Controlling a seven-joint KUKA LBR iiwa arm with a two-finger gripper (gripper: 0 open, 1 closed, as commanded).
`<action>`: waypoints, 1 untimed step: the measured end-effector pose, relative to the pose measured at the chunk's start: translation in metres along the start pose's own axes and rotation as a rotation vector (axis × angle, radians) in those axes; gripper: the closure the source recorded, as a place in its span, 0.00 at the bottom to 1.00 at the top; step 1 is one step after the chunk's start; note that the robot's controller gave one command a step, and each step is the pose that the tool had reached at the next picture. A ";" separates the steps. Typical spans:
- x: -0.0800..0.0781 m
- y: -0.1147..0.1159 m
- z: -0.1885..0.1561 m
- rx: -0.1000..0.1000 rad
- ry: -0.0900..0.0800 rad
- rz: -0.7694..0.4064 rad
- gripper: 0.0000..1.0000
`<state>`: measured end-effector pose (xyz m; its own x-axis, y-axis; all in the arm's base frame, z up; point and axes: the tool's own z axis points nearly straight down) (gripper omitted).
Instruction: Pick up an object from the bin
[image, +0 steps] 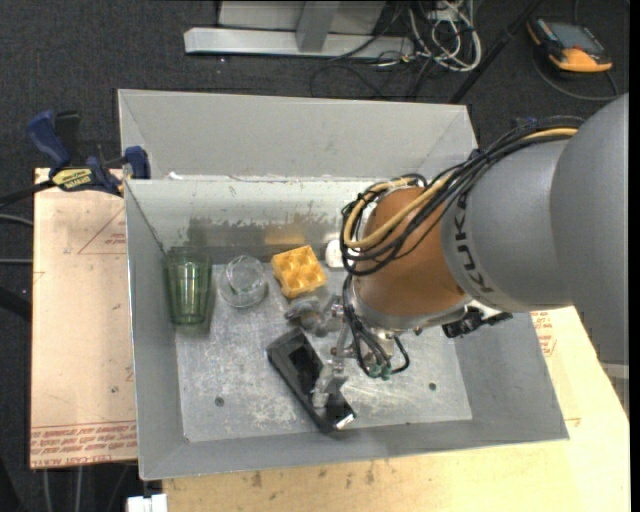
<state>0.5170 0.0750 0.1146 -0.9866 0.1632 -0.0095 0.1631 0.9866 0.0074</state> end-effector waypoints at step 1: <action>0.018 0.013 0.004 0.003 0.006 0.047 0.00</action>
Offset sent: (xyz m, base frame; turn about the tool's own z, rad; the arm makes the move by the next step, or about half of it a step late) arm -0.0138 0.0064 -0.0446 0.1290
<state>0.5014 0.0907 0.1100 -0.9778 0.2097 -0.0033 0.2097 0.9778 0.0051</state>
